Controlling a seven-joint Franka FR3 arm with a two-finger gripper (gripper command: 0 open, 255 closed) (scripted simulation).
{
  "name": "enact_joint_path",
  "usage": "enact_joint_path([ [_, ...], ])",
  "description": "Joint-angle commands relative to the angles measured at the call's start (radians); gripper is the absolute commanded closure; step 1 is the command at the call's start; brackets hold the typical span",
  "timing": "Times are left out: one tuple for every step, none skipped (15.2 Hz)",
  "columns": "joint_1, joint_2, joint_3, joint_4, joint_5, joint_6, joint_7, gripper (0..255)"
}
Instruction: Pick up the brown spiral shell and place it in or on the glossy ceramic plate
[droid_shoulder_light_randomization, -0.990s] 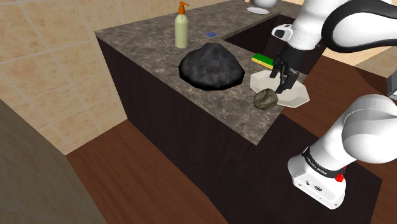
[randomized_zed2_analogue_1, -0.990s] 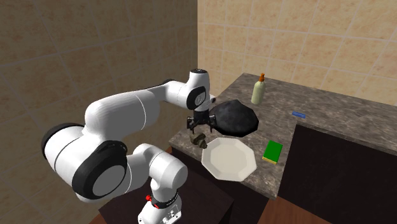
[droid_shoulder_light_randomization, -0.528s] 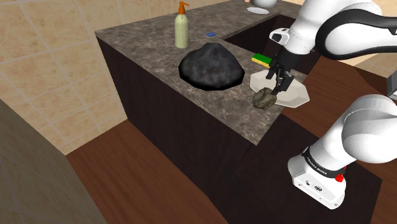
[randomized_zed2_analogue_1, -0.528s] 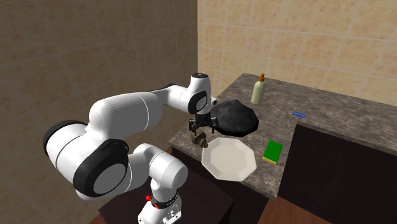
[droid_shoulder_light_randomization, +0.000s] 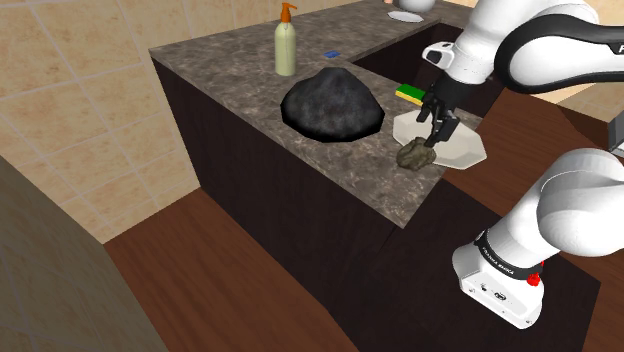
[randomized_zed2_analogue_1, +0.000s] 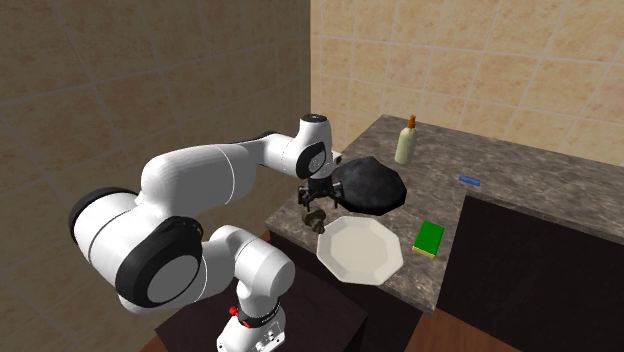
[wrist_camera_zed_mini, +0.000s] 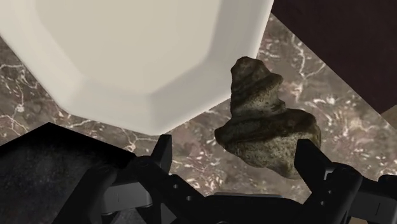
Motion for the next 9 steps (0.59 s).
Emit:
enact_joint_path([
  [0.000,0.027,0.000,-0.042,-0.003,0.008,0.001,255],
  [0.005,0.028,0.006,-0.044,0.002,0.010,0.008,255],
  [0.000,0.024,0.000,-0.044,-0.003,0.007,0.001,255],
  [0.002,0.010,0.004,-0.060,-0.001,0.008,0.006,255],
  [-0.006,-0.009,-0.005,-0.068,-0.008,-0.002,-0.005,255],
  [-0.012,0.002,-0.014,-0.064,-0.015,0.005,-0.015,255],
  [-0.014,-0.010,-0.018,-0.067,-0.017,-0.003,-0.020,255],
  [-0.016,-0.016,-0.019,-0.074,-0.018,-0.001,-0.021,255],
  [0.001,0.002,0.005,-0.050,-0.001,-0.009,0.004,255],
])
